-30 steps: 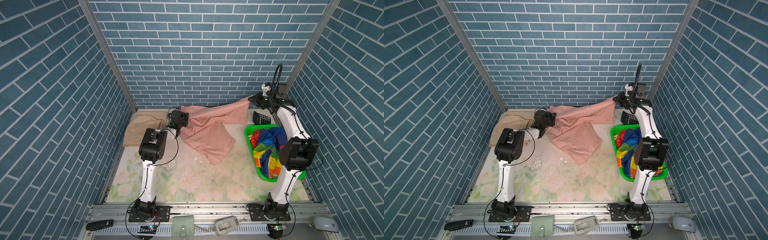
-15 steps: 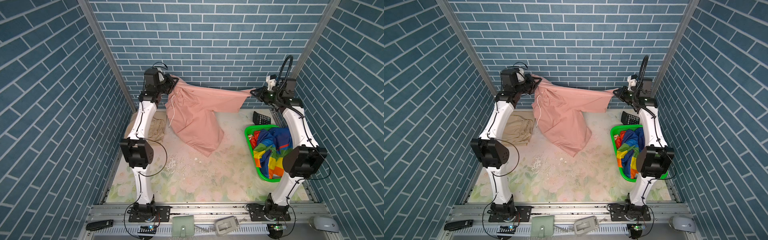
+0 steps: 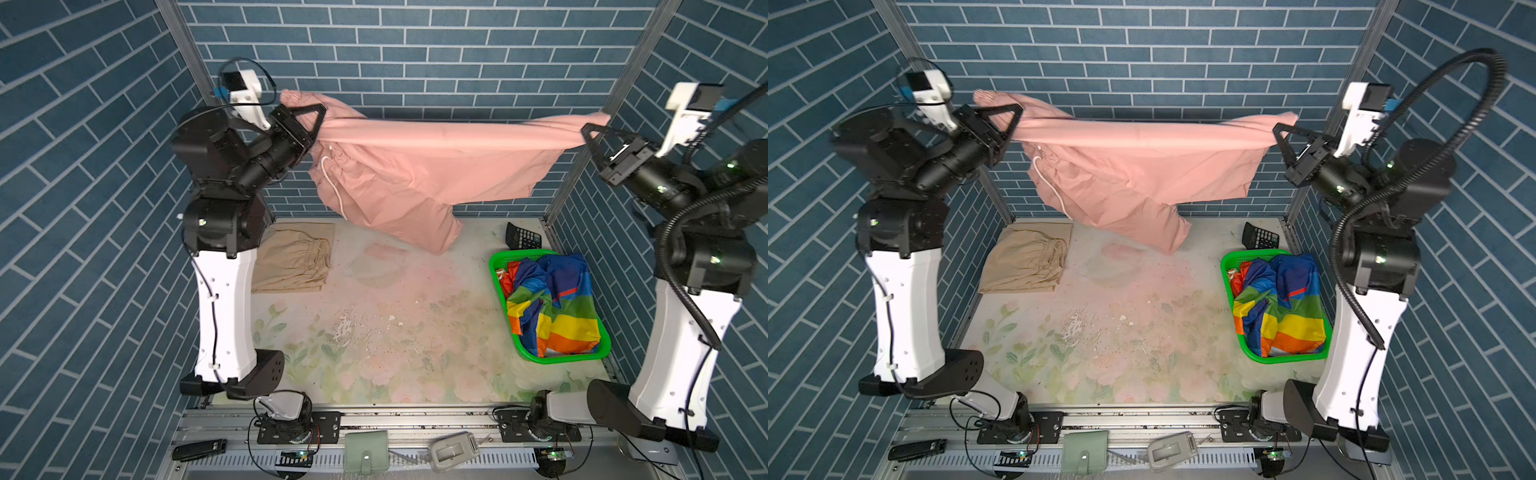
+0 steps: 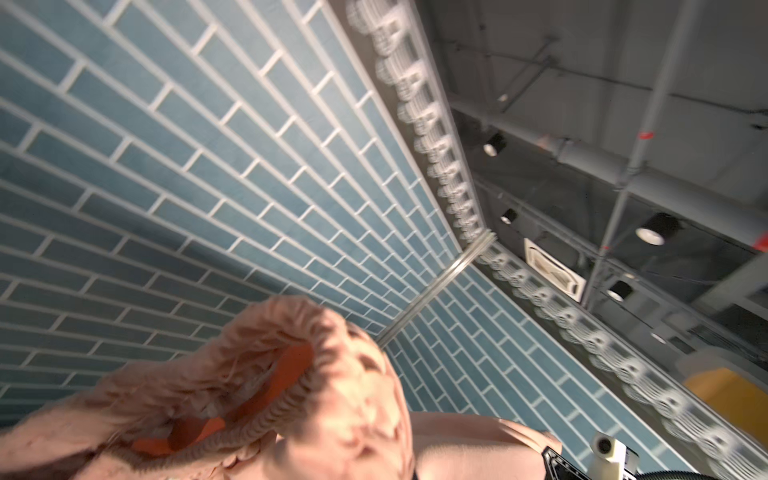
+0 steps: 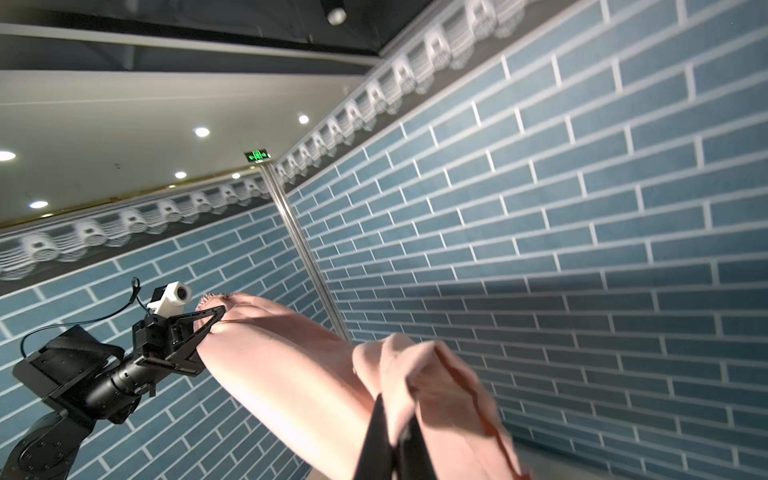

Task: Fold and stack the shorts
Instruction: 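Lift the pink shorts high with both grippers and shake them out, then lay the pink shorts flat on the table, pulling the leg away from the waistband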

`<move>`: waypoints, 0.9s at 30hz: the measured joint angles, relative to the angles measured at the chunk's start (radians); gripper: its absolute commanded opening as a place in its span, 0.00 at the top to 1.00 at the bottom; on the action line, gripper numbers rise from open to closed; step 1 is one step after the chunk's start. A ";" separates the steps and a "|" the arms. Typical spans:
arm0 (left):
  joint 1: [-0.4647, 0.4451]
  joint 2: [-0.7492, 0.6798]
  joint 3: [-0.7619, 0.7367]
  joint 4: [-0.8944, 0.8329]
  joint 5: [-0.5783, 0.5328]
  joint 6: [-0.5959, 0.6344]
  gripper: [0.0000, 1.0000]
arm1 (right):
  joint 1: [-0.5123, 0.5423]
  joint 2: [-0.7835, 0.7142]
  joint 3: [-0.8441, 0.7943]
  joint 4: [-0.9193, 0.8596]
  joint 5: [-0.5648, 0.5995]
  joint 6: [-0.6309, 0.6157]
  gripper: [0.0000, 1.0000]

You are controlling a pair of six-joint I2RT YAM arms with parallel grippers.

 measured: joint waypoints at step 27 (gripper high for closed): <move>0.024 0.441 -0.754 0.164 0.205 -0.032 1.00 | 0.114 1.122 0.347 -0.373 0.073 -0.175 1.00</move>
